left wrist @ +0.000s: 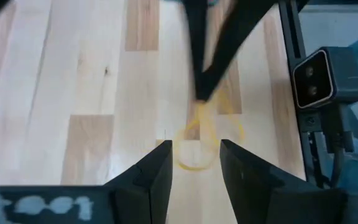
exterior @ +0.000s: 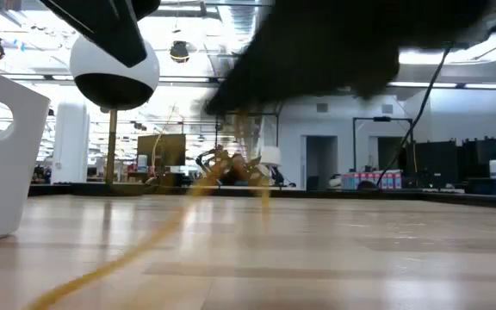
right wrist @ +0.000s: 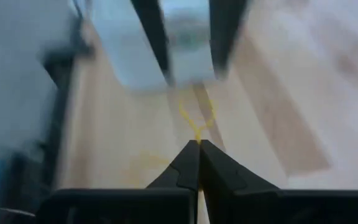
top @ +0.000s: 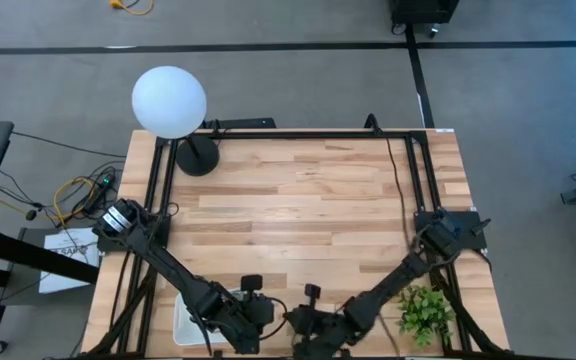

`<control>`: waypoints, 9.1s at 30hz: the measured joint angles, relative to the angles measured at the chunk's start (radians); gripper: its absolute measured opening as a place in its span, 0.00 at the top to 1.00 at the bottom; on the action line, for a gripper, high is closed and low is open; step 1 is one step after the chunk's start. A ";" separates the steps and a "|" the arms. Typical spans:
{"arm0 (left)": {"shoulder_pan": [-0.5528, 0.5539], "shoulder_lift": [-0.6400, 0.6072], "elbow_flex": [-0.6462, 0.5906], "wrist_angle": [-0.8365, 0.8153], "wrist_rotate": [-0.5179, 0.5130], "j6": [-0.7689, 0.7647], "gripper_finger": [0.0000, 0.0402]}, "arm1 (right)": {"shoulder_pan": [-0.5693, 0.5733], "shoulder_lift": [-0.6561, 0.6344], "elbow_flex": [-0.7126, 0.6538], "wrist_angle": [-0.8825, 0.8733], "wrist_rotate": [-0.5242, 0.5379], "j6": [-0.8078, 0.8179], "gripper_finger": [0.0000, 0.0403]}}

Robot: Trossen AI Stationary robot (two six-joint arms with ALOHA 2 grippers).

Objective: Pick and place items into bin
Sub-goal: Put the yellow rubber band into the bin, then put the blue rubber band into the bin, then return to Home Position

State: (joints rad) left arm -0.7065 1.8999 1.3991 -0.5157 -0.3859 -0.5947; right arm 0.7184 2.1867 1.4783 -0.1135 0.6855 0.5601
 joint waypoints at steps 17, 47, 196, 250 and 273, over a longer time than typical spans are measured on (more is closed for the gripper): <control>0.024 0.000 0.001 0.105 -0.019 0.277 0.69 | 0.054 -0.036 0.001 -0.053 0.125 0.122 1.00; 0.063 0.000 0.000 0.102 0.045 0.238 1.00 | 0.025 -0.037 0.003 0.040 0.158 -0.003 0.85; -0.084 -0.002 0.163 -0.302 -0.300 0.055 0.77 | -0.103 -0.102 0.106 -0.039 -0.089 0.041 1.00; -0.347 0.000 0.162 -0.815 -0.022 -0.780 0.92 | -0.035 -0.105 0.106 -0.197 -0.108 0.200 0.68; -0.347 0.000 0.163 -1.007 -0.069 -0.631 0.71 | -0.064 -0.304 0.123 -0.325 -0.425 0.145 0.71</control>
State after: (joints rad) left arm -1.0538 1.8999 1.5616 -1.5225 -0.4553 -1.2254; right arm 0.6546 1.8823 1.6011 -0.4387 0.2606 0.7056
